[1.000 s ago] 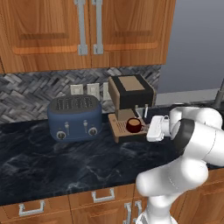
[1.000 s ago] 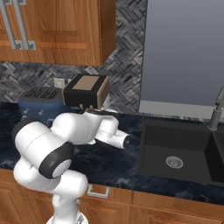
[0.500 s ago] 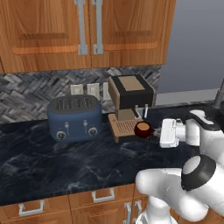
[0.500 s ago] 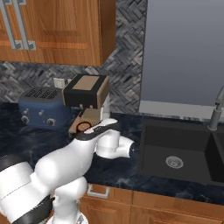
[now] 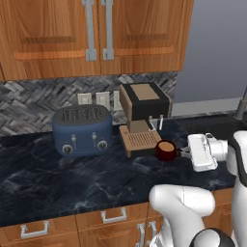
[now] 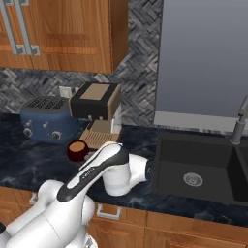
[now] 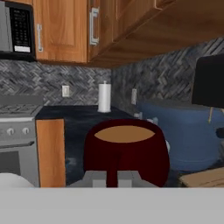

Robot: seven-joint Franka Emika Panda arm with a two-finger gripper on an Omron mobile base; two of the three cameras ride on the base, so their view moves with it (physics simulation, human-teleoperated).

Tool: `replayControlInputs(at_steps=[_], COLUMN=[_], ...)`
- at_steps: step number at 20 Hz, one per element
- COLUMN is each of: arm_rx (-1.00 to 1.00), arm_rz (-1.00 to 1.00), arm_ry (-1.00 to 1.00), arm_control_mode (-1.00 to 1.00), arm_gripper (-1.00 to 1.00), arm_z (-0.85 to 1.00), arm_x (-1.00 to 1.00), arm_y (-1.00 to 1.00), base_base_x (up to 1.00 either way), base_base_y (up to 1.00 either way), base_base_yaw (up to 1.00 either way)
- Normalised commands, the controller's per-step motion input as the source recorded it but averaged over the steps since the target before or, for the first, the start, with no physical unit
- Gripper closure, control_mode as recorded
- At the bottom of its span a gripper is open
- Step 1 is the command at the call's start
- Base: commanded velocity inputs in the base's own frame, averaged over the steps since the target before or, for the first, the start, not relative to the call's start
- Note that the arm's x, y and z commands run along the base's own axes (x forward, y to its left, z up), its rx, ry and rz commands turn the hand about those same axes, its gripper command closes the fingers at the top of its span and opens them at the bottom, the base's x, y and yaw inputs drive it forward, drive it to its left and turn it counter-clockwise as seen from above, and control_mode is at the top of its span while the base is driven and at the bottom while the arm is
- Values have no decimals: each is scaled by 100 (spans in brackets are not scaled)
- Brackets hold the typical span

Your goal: Pick up the brewed coffee from the coffee machine and place it next to the breakfast plate on the dining counter.

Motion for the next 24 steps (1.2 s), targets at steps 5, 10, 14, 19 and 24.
replayControlInputs(at_steps=[5,10,14,19,24], arm_rx=[0,0,0,0,0], arm_rz=[9,7,3,0,0], arm_ry=[0,-4,-3,0,0], arm_control_mode=[-100,-100,100,100,100], arm_gripper=[100,100,100,100,100], arm_z=[44,40,31,0,0], arm_x=[-43,-31,-10,0,0], arm_y=[-14,-5,0,0,0], base_base_x=[0,0,-2,-38,-78], base_base_y=[0,0,0,0,-15], base_base_yaw=[0,0,1,0,-20])
